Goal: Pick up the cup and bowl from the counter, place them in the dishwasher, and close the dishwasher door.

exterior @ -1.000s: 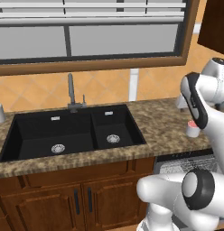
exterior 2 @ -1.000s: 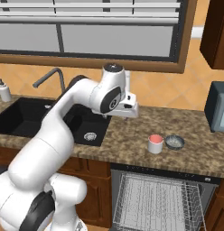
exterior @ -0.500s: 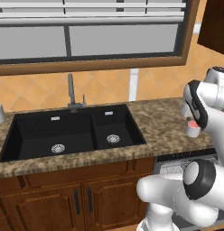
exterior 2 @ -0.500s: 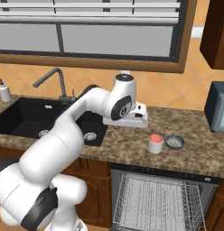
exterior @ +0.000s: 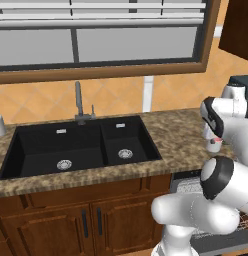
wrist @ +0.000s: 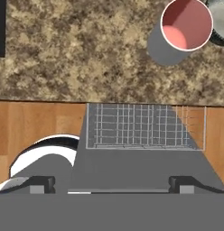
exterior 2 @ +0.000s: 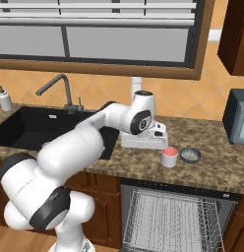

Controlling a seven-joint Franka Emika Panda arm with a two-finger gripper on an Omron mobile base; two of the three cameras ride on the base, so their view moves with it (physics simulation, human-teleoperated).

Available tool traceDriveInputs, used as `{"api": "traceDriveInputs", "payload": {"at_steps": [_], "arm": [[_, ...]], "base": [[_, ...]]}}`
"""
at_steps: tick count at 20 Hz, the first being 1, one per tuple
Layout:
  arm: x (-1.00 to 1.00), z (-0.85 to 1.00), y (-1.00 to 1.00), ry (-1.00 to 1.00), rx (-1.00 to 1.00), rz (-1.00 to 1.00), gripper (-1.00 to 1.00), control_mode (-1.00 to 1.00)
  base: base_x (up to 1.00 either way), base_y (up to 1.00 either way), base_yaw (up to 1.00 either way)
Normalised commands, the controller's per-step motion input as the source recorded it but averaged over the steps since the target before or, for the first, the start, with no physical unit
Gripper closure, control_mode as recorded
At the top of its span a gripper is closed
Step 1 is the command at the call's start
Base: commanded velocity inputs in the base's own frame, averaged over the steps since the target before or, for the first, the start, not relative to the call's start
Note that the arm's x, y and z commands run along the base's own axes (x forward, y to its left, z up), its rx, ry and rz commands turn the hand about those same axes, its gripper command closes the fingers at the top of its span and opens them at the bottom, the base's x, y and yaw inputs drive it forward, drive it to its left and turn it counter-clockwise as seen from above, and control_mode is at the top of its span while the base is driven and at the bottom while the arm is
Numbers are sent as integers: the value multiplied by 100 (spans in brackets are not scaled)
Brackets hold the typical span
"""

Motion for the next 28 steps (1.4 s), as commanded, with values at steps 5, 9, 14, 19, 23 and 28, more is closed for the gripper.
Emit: {"api": "traceDriveInputs", "payload": {"at_steps": [5, 9, 14, 19, 23, 28], "arm": [[38, -3, -24, 0, 0, 0, -100, -100], [39, 0, -1, 0, 0, 0, -100, -100], [30, -14, -10, -1, 0, 0, -100, -100], [21, -26, -3, -3, 0, 0, -100, -100], [8, -17, 0, 0, 0, 0, -100, -100], [25, -23, -4, -3, 0, 0, -100, -100]], "base": [[0, 0, 0], [0, 0, 0], [0, 0, 0], [0, 0, 0], [0, 0, 0], [0, 0, 0]]}}
